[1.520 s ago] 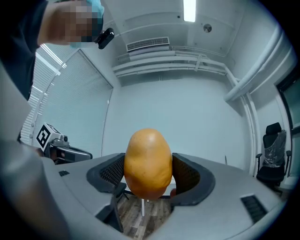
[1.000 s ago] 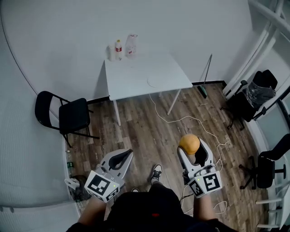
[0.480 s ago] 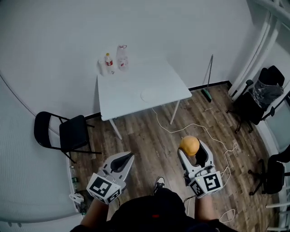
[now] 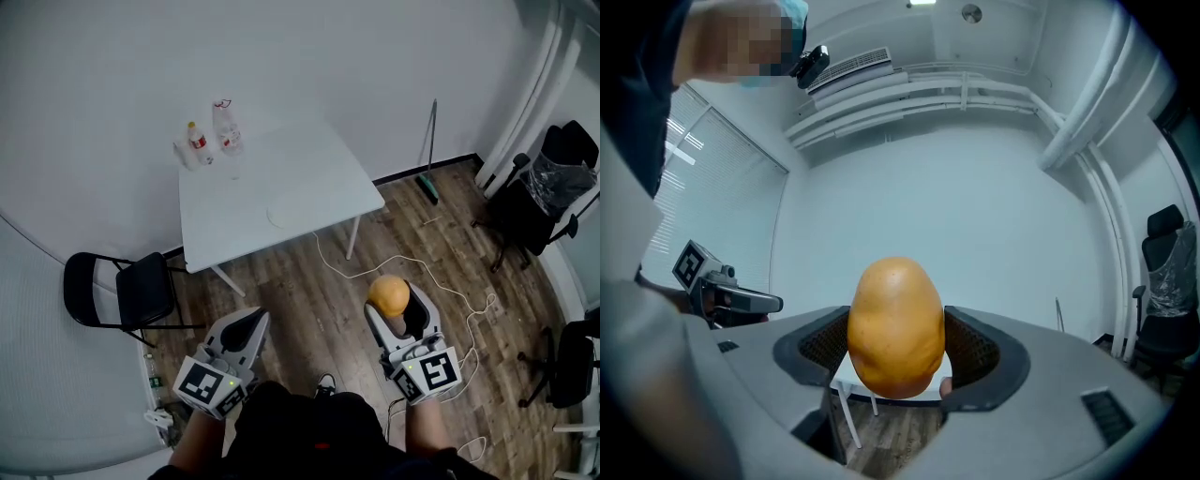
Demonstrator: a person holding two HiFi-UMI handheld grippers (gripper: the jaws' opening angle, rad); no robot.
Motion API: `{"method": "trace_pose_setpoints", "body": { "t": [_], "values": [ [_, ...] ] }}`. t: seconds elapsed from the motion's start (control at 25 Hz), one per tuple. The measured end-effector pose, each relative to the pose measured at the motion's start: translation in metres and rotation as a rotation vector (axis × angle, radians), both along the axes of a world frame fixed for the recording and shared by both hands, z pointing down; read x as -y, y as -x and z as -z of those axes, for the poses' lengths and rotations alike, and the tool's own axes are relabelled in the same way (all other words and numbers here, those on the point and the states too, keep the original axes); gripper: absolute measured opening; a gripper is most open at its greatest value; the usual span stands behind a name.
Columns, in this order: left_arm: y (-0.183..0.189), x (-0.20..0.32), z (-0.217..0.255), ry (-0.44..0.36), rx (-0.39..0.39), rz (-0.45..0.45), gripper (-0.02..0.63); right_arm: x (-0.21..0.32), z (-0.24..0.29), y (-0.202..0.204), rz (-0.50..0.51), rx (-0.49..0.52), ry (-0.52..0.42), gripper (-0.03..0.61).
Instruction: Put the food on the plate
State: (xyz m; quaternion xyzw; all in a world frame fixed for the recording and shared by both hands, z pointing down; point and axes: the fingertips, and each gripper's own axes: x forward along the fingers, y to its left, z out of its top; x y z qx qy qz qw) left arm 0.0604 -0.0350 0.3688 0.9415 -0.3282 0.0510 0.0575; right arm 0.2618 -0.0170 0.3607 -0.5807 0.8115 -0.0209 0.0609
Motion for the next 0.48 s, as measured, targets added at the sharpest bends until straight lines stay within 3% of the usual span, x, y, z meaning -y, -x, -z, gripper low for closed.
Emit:
{"method": "trace_pose_setpoints", "body": {
  "t": [0.12, 0.36, 0.48],
  "values": [
    [-0.013, 0.019, -0.003, 0.006, 0.008, 0.007, 0.025, 0.02, -0.008, -0.013, 0.006, -0.014, 0.026, 0.324],
    [-0.015, 0.063, -0.01, 0.015, 0.01, 0.02, 0.025, 0.069, -0.004, -0.012, 0.035, -0.004, -0.017, 0.324],
    [-0.014, 0.09, -0.014, 0.017, -0.002, 0.021, 0.025, 0.093, -0.013, -0.012, 0.027, -0.027, 0.021, 0.324]
  ]
}}
